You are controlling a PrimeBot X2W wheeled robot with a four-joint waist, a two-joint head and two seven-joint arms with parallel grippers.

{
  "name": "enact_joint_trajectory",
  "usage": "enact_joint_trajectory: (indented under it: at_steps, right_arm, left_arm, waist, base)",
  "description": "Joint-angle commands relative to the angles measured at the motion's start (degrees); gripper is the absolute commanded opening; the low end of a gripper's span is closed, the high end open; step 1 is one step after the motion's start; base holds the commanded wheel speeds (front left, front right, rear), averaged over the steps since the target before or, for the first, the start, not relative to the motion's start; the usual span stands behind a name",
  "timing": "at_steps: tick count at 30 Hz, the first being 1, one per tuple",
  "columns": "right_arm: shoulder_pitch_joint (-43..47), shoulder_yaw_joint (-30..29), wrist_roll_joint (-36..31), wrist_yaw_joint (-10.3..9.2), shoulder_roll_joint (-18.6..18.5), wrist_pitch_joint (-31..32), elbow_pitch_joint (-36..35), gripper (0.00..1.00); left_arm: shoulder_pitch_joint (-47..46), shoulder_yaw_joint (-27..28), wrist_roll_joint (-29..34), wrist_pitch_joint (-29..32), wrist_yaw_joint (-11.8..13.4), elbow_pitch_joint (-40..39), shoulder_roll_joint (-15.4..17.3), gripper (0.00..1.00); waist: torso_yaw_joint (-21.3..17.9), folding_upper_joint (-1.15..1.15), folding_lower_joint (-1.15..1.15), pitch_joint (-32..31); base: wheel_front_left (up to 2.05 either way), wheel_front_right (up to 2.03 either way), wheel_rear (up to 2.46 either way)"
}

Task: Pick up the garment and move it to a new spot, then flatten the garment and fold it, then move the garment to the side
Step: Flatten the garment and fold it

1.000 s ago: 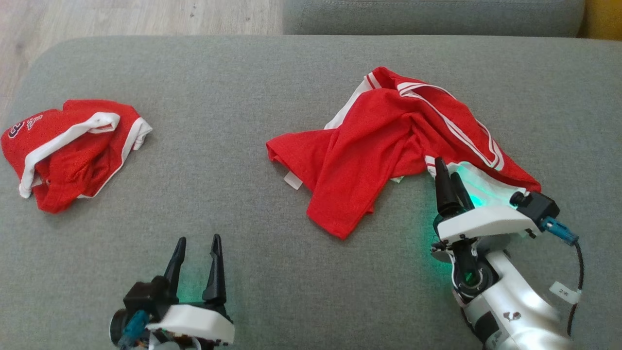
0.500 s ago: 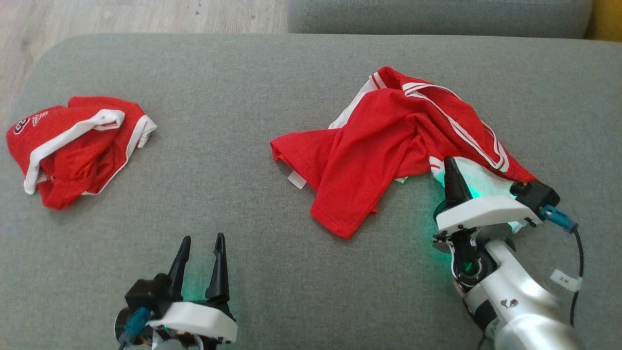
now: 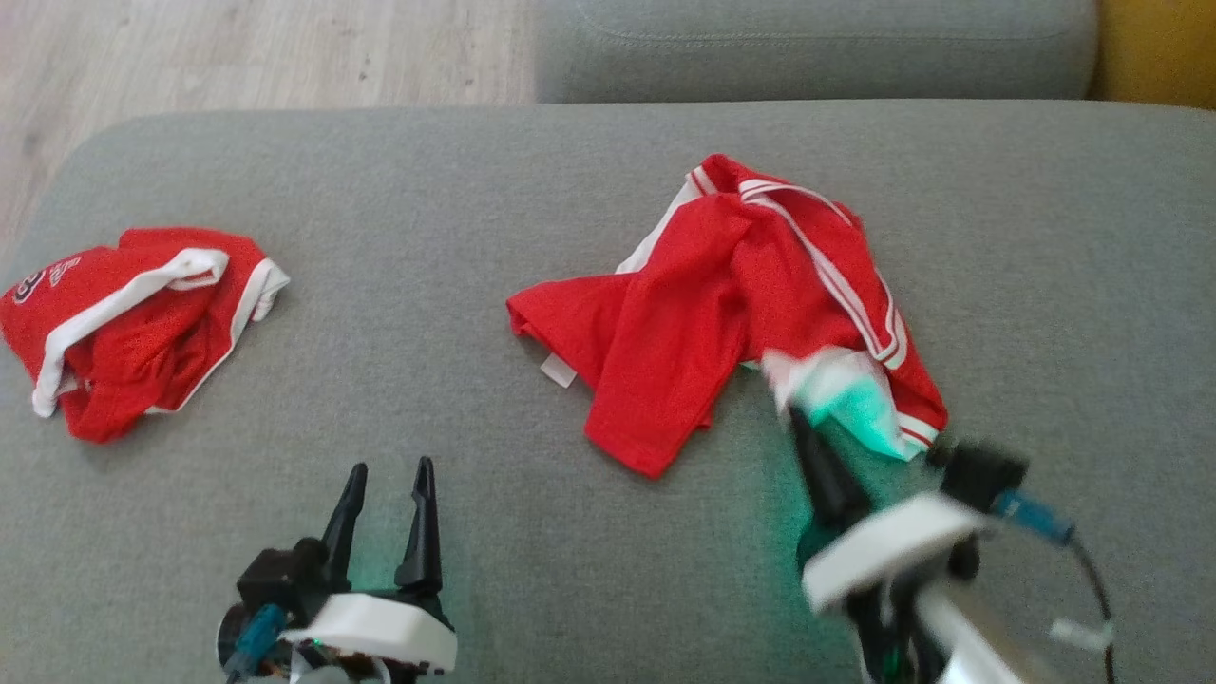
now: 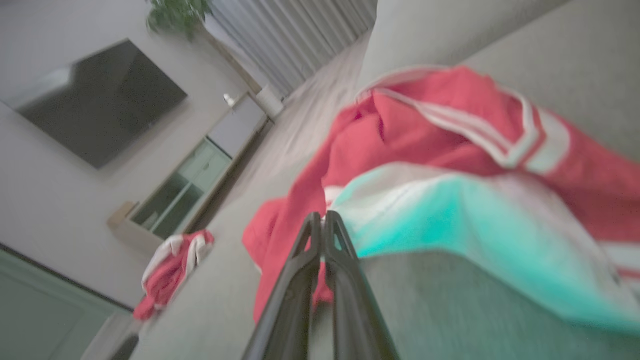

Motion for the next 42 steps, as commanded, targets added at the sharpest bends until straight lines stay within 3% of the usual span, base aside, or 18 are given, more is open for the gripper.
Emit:
enact_joint_trajectory:
  at_steps: [1, 2, 3, 8, 12, 19, 28, 35, 42]
  right_arm:
    - [0.4, 2.6, 0.4, -0.04, -0.3, 0.6, -1.7, 0.00]
    - [1.2, 5.2, 1.1, -0.04, -1.3, 1.9, -2.4, 0.84]
    - [1.7, 7.4, 1.3, -0.04, -2.7, 2.3, -3.3, 1.00]
    - [1.9, 9.4, 4.7, -0.04, -7.1, 0.5, -7.2, 1.00]
    - [0.1, 5.7, 3.2, -0.04, -8.8, -0.6, -8.1, 1.00]
    - [-1.7, -8.5, -13.7, -0.04, -6.0, -0.7, -0.5, 1.00]
    - [-3.7, -11.3, -28.8, -0.04, -4.7, -0.7, 8.8, 1.00]
    - [-5.5, -14.6, -35.5, -0.04, -2.9, -0.7, 12.0, 1.00]
    - [-7.5, -12.9, -37.7, -0.04, -1.9, -0.7, 12.9, 1.00]
  left_arm:
    - [-0.6, 2.1, 0.7, -0.3, -0.1, -1.7, 0.3, 1.00]
    - [-0.4, 2.3, 0.8, -0.3, -0.2, -1.6, 0.3, 1.00]
    - [-0.3, 2.5, 0.9, -0.3, -0.2, -1.5, 0.3, 1.00]
    - [0.1, 3.4, 1.7, -0.3, -0.2, -1.3, 0.3, 1.00]
    - [-0.1, 3.7, 2.0, -0.3, -0.2, -1.2, 0.3, 1.00]
    - [-0.7, 3.6, 2.0, -0.3, -0.2, -1.1, 0.3, 1.00]
    - [-1.1, 3.1, 1.4, -0.3, 0.1, -1.3, 0.3, 1.00]
    - [-1.4, 2.8, 1.1, -0.3, 0.3, -1.7, 0.3, 1.00]
    - [-2.1, 2.1, 0.7, -0.3, 0.4, -2.0, 0.3, 1.00]
  waist:
    - [-0.5, 0.00, 0.00, -0.4]
    - [-0.8, 0.00, 0.00, -0.6]
    - [-1.1, 0.00, 0.00, -0.7]
    - [-2.6, 0.00, 0.00, -1.4]
    - [-3.2, 0.00, 0.00, -1.6]
    - [-2.8, 0.00, 0.00, -1.6]
    - [-1.3, 0.00, 0.00, -0.8]
    - [-0.7, 0.00, 0.00, 0.3]
    - [0.0, 0.00, 0.00, 1.4]
  base:
    - [0.00, 0.00, 0.00]
    - [0.00, 0.00, 0.00]
    - [0.00, 0.00, 0.00]
    - [0.00, 0.00, 0.00]
    - [0.00, 0.00, 0.00]
    - [0.00, 0.00, 0.00]
    - [0.00, 0.00, 0.00]
    - [0.00, 0.00, 0.00]
    - [0.00, 0.00, 0.00]
